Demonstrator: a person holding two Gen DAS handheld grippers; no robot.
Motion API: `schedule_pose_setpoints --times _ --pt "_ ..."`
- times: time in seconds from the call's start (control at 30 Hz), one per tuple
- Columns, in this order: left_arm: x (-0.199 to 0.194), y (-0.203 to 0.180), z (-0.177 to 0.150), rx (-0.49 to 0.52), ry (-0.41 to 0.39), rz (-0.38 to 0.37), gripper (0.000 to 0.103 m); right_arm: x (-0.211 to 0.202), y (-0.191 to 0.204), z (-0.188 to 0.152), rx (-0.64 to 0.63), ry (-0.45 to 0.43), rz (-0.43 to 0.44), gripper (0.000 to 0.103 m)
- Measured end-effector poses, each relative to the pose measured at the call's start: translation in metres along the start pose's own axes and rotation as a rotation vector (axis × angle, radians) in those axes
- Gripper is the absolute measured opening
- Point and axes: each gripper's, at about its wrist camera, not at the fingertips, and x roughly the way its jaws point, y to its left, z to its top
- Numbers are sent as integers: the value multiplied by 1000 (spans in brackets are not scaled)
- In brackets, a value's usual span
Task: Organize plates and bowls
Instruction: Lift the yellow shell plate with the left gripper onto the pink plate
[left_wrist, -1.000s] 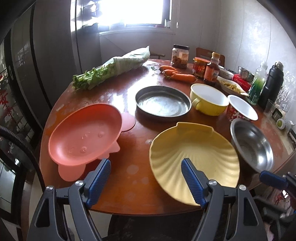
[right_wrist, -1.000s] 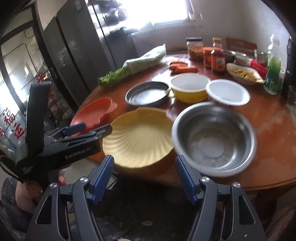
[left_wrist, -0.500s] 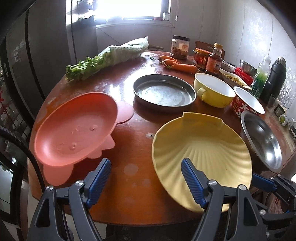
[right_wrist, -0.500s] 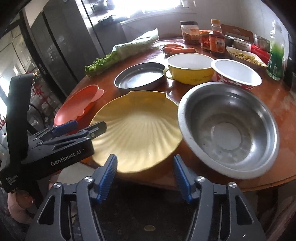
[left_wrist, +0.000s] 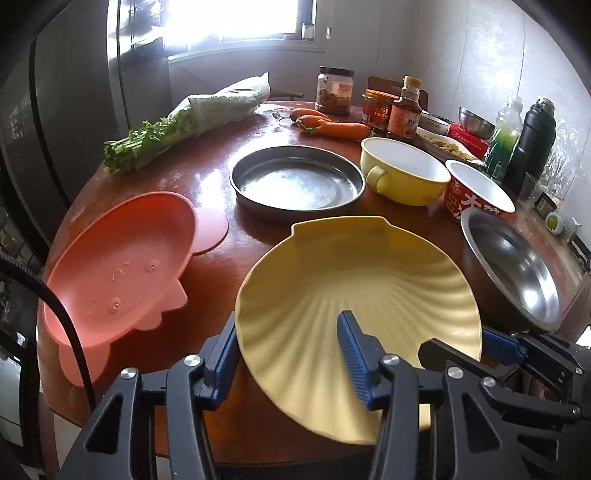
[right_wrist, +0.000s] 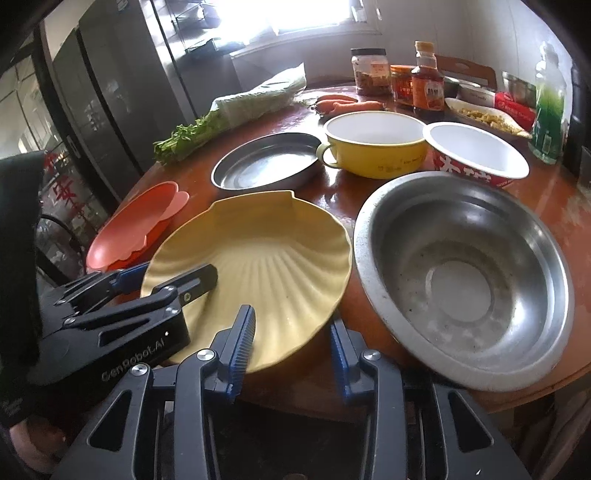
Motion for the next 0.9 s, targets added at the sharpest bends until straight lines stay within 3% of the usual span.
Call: schedule_pose_setpoints --times 0.6,0.9 --pt "-32 24 0 -59 -54 51 51 -6 27 8 -94 -54 49 39" --pt "-52 38 15 -85 -106 75 51 -14 43 29 -122 -106 76 39"
